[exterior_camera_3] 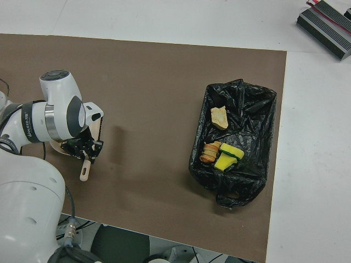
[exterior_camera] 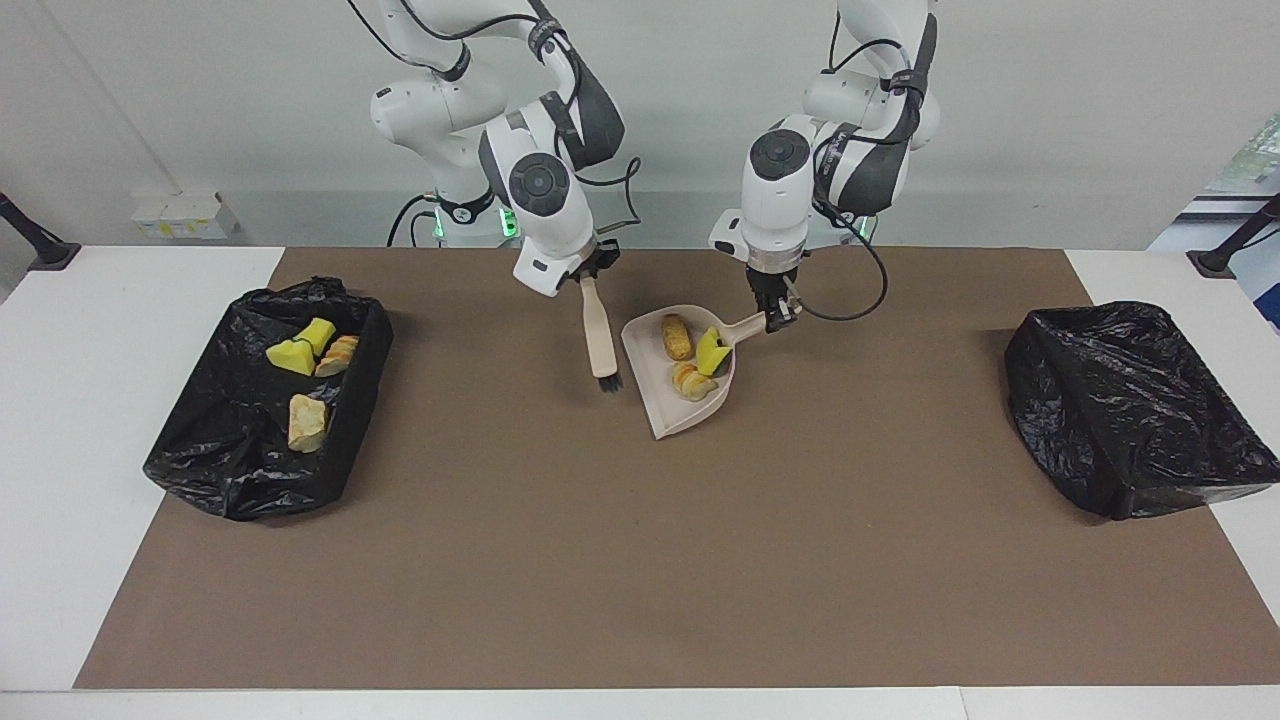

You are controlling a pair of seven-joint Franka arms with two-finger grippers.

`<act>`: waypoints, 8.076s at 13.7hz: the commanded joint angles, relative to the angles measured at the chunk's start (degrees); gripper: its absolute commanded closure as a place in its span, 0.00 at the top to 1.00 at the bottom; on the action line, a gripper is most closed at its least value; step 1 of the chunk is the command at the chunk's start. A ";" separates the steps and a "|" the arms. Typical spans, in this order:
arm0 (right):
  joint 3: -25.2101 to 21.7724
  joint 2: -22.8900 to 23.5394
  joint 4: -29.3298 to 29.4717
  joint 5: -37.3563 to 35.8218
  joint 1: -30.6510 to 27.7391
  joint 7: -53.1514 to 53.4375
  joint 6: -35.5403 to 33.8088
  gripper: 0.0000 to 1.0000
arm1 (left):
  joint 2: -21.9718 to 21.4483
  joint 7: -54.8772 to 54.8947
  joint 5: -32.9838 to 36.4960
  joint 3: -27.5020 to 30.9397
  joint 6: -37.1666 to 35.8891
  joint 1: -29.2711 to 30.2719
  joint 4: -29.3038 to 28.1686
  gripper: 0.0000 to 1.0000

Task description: Sweep and dump trash in bin

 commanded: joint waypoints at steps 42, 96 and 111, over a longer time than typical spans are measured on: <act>1.07 11.24 4.24 3.59 21.41 32.18 15.46 0.00 | 12.17 68.20 34.45 2.02 -4.99 59.54 36.33 0.00; 0.28 -0.35 19.35 -17.33 -28.57 -17.30 -3.53 1.00 | 14.29 -72.72 -13.08 1.50 -11.58 1.76 24.65 1.00; -7.02 -0.79 27.78 -14.69 -24.98 -12.58 -11.24 1.00 | -4.43 -31.48 -7.72 1.76 -14.47 32.72 8.38 1.00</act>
